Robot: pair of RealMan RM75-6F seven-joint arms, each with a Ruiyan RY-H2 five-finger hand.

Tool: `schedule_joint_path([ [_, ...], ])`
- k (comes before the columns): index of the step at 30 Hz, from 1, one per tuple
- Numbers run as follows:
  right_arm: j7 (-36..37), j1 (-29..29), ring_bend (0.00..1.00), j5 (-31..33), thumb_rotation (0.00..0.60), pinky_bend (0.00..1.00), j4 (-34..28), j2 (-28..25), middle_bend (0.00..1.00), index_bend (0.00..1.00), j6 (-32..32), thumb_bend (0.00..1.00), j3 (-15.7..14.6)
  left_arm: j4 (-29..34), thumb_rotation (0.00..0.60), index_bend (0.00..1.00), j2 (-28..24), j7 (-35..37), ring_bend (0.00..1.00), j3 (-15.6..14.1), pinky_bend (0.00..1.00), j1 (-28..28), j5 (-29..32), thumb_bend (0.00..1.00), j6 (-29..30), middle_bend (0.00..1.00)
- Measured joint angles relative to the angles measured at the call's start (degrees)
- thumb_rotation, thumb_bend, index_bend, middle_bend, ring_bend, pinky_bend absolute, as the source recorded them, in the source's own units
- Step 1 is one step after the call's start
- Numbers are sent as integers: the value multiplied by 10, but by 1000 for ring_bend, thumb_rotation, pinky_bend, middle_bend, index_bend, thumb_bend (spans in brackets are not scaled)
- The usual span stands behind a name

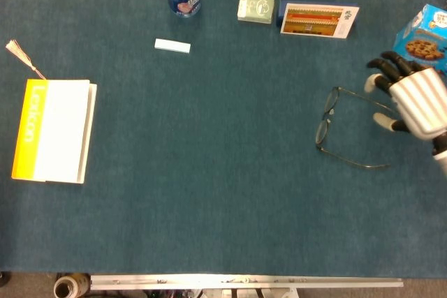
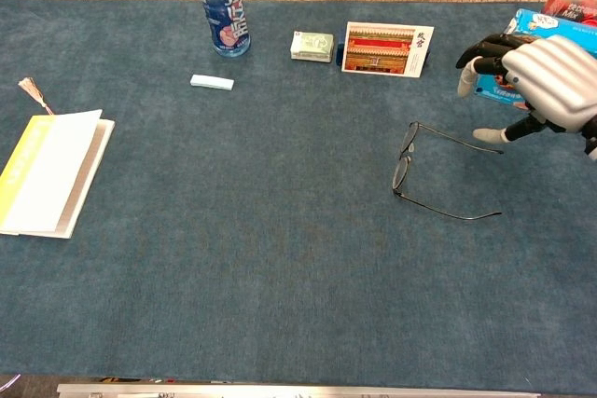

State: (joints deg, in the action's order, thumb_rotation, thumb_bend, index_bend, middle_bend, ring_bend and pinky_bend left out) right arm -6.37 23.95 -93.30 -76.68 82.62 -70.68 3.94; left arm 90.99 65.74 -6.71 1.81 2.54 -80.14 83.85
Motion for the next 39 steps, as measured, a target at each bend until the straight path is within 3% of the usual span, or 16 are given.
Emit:
schedule_joint_path([
  [13,17,38,184,-10,600,437,32,43,309,464,40,97,-15,-2,600,521,-2,7,385,0,588,-4,0,40,3,468],
  [39,54,71,184,-7,600,437,102,105,309,464,52,97,-26,-18,600,526,1,28,385,-1,588,-11,2,40,0,470],
])
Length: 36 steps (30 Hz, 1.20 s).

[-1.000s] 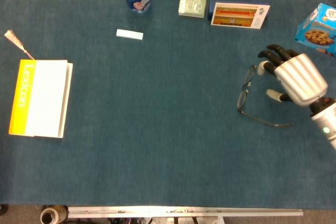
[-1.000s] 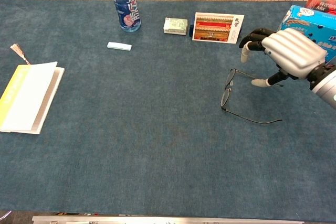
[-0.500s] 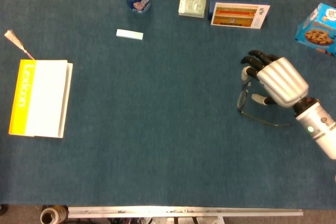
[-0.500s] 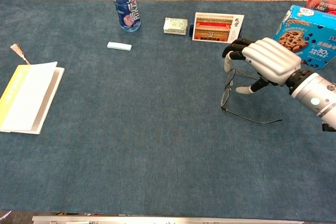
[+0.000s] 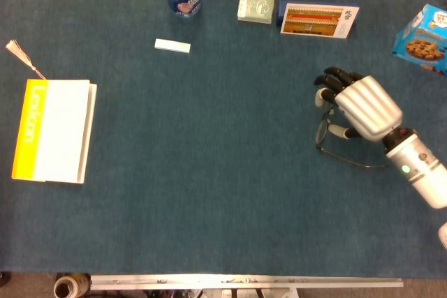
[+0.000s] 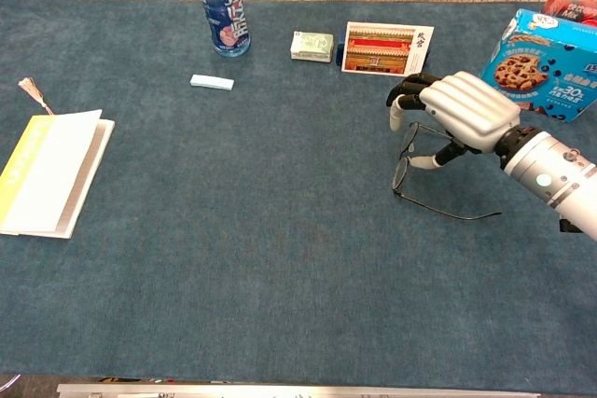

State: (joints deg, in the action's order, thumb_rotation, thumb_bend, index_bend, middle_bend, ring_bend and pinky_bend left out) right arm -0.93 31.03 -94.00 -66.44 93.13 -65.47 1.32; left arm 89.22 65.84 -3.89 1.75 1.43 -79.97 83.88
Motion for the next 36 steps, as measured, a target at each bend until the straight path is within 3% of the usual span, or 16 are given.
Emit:
schedule_joint_path([
  [36,97,65,184,-1,600,437,130,94,315,464,5,97,13,-6,600,526,-3,15,385,-1,588,-6,2,40,-3,471],
])
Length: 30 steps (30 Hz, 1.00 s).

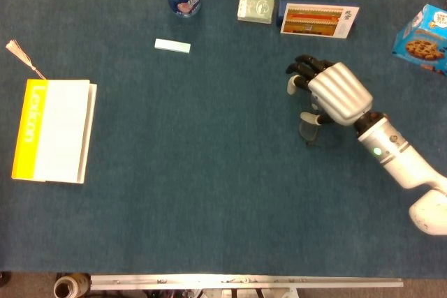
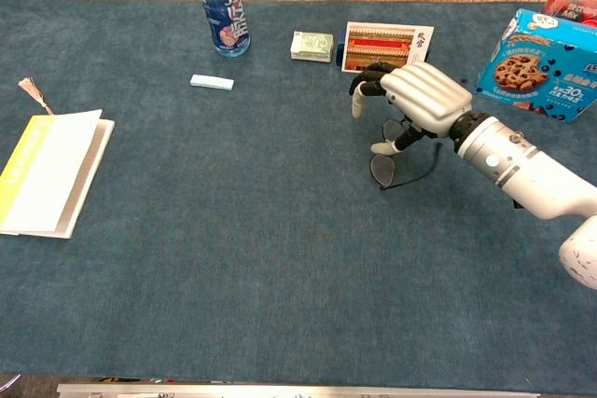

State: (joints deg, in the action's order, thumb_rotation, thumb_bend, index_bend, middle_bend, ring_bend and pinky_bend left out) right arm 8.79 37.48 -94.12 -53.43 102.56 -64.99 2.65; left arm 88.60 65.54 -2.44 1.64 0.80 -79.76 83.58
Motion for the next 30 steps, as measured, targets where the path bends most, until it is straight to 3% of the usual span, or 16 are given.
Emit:
schedule_joint_path([
  [12,6,18,184,-4,600,437,-1,1,315,464,-21,96,9,-2,600,526,0,3,385,1,589,-1,-1,39,1,471],
  [30,-31,13,184,-10,600,437,-83,-49,315,464,-74,96,19,18,600,526,-6,-19,385,3,589,3,-7,40,5,471],
])
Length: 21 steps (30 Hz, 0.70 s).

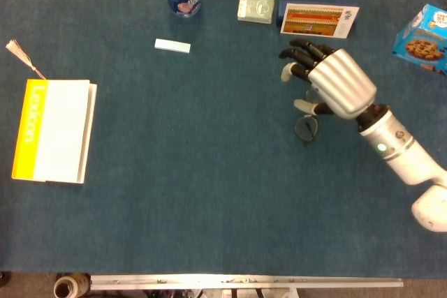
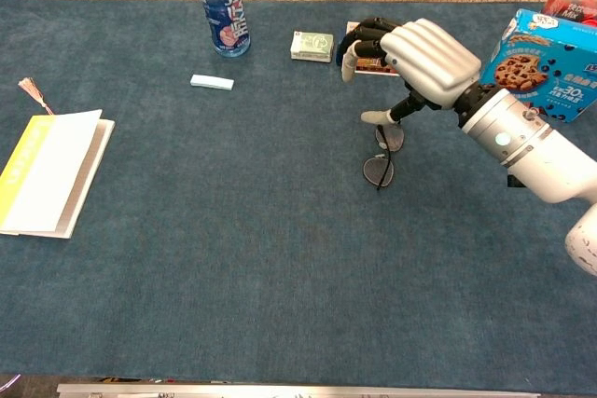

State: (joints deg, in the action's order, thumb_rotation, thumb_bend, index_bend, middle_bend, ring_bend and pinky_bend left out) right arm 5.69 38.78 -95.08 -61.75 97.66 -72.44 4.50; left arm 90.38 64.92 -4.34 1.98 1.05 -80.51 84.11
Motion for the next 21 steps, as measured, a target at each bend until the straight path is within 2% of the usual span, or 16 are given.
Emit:
schedule_joint_path([
  [7,-34,-6,184,7,600,437,-28,-25,330,464,-32,96,23,10,600,526,-4,-10,385,1,589,2,-3,40,2,471],
  [15,-56,-12,184,21,600,437,-30,-40,331,464,-52,97,43,15,600,526,-5,-19,385,2,588,4,-1,40,0,471],
  [21,-65,-13,184,30,600,437,-16,-41,331,464,-56,194,51,19,600,526,-7,-22,385,1,589,4,-2,40,1,471],
])
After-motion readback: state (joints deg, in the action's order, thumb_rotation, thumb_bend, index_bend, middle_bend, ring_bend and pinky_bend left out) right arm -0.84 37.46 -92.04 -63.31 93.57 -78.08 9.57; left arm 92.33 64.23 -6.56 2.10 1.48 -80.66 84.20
